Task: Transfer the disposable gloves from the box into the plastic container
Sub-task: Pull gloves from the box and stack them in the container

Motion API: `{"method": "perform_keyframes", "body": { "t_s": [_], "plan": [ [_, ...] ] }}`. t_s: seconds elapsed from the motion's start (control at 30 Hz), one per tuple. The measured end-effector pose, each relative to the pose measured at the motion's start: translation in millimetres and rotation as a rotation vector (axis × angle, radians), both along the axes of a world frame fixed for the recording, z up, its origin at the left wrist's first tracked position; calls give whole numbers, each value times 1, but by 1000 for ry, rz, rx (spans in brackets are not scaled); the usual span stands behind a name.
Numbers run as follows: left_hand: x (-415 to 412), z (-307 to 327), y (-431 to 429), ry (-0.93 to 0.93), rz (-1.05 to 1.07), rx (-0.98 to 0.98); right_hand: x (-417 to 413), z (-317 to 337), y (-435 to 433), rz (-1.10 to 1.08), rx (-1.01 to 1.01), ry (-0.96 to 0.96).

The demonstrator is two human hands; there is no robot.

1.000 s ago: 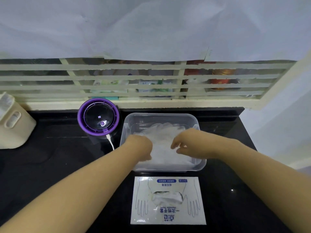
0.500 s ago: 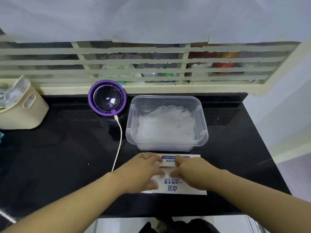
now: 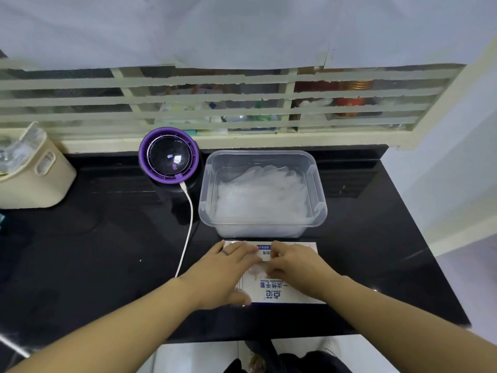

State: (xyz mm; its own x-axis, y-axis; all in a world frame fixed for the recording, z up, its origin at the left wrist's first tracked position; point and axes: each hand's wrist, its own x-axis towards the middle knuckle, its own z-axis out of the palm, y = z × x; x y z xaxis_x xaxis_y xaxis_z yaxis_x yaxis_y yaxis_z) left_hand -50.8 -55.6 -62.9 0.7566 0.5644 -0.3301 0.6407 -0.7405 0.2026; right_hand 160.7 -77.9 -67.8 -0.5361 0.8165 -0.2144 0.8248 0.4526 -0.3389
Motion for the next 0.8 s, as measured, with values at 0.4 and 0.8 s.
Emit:
{"method": "perform_keyframes", "body": {
  "t_s": [0.4, 0.8],
  "plan": [
    [0, -1, 1, -79, 78, -44, -16, 19, -4, -115, 66, 97],
    [0, -3, 5, 27, 133, -54, -30, 56, 7, -206, 79, 162]
  ]
}}
